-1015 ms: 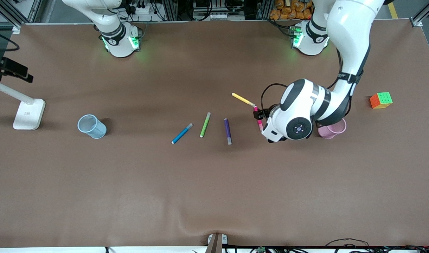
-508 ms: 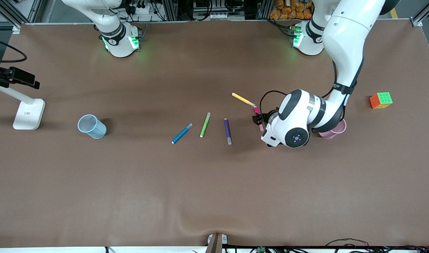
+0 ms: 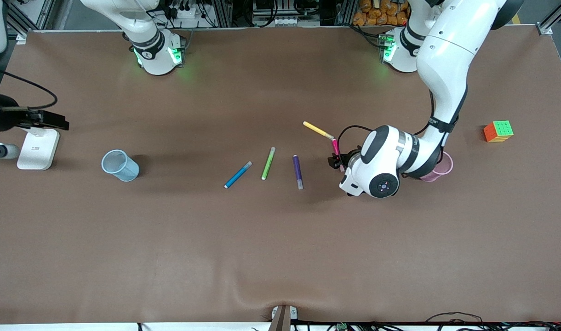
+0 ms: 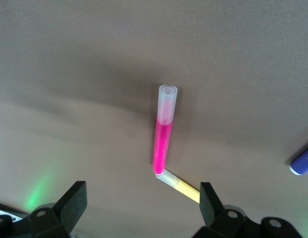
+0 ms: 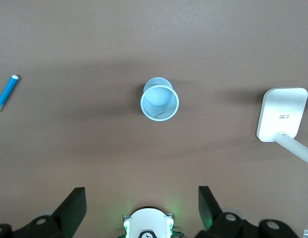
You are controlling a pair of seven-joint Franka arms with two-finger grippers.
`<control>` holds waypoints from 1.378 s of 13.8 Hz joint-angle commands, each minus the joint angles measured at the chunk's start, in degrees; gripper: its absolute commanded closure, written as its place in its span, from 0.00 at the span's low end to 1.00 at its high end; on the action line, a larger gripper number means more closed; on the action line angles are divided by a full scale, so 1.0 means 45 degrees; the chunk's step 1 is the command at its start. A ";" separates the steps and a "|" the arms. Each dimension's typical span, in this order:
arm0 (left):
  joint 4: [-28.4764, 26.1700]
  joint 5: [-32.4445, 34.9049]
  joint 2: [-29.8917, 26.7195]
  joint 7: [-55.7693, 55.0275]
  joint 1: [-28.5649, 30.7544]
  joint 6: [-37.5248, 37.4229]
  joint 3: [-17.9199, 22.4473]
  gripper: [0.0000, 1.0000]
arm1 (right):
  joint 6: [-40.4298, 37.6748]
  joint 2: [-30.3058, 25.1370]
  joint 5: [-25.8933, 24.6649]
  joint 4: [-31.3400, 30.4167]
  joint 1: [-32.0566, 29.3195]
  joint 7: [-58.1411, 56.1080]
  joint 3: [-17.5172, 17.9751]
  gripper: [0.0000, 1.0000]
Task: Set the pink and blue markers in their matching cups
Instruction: 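Grasp the pink marker with the left gripper while the right gripper reaches out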
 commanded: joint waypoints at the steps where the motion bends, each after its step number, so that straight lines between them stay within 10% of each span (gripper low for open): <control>1: -0.0023 -0.0117 0.0166 -0.0121 0.0010 0.0199 0.0015 0.00 | -0.0394 -0.0033 -0.0295 0.0034 0.0270 0.0283 -0.0071 0.00; 8: 0.0054 -0.0234 0.1162 -0.0258 0.0010 0.1683 0.0073 0.03 | -0.0183 -0.0520 0.0874 -0.1330 0.1209 0.4366 -0.0052 0.00; 19: 0.0055 -0.0878 0.1164 -0.0511 0.0244 0.1684 0.0093 1.00 | 0.2040 -0.1088 0.2067 -0.3342 0.1951 0.8135 0.0221 0.00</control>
